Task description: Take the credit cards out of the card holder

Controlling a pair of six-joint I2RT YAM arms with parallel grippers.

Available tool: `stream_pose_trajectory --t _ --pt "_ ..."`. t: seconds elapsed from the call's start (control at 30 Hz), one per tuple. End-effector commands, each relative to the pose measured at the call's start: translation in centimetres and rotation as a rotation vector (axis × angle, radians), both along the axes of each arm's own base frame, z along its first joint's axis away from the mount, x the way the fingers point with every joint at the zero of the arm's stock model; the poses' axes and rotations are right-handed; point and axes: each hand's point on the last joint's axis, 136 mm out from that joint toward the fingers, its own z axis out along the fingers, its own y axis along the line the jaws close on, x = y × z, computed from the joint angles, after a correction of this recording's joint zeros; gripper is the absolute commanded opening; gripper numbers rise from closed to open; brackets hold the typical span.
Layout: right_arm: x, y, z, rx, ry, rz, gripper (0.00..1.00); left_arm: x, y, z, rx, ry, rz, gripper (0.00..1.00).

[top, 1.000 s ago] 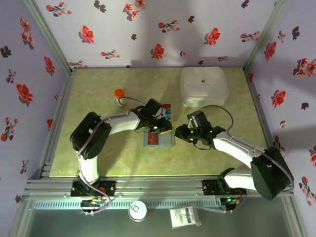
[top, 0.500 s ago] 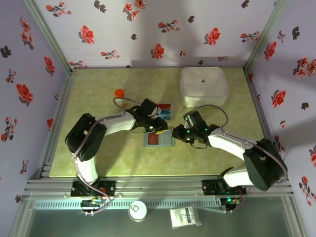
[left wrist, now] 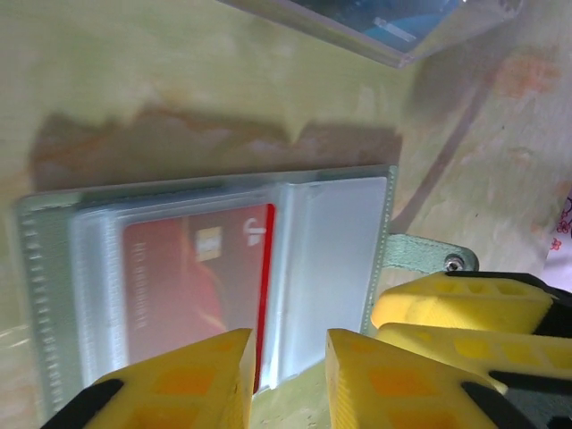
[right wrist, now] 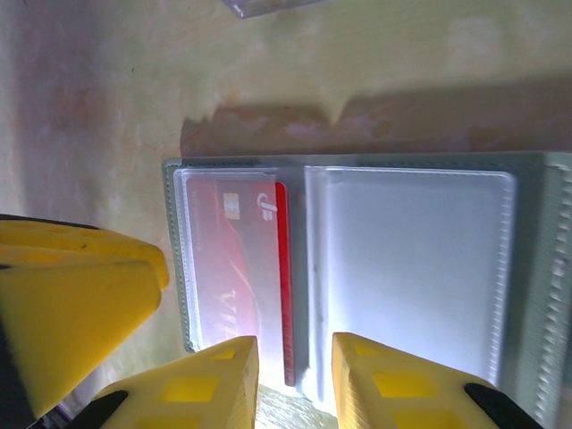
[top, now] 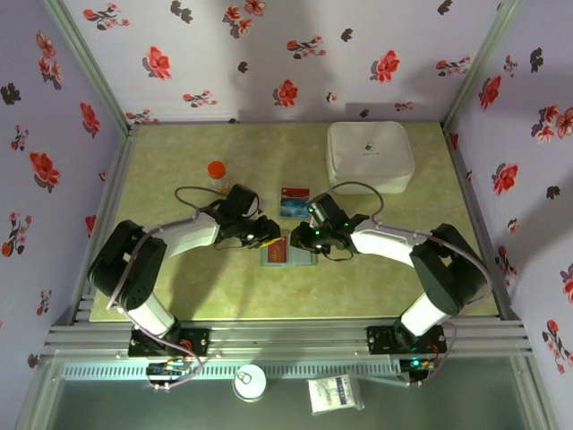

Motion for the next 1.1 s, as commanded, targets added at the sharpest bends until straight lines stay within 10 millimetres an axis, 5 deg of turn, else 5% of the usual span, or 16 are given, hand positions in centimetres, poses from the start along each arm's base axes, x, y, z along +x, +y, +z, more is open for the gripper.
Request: stream_pose_trajectory --t 0.0,0.27,1.07 --pt "0.7 1.6 0.2 0.011 -0.006 0.003 0.28 -0.2 1.1 0.5 -0.017 -0.028 -0.012 0.26" --pt "1.0 3.7 -0.4 0.004 0.018 0.035 0.28 -0.3 2.8 -0.2 -0.026 -0.011 0.009 0.23" --pt "1.0 3.7 -1.9 -0.036 0.052 0.044 0.28 -1.1 3.2 -4.3 0.007 0.072 -0.008 0.0"
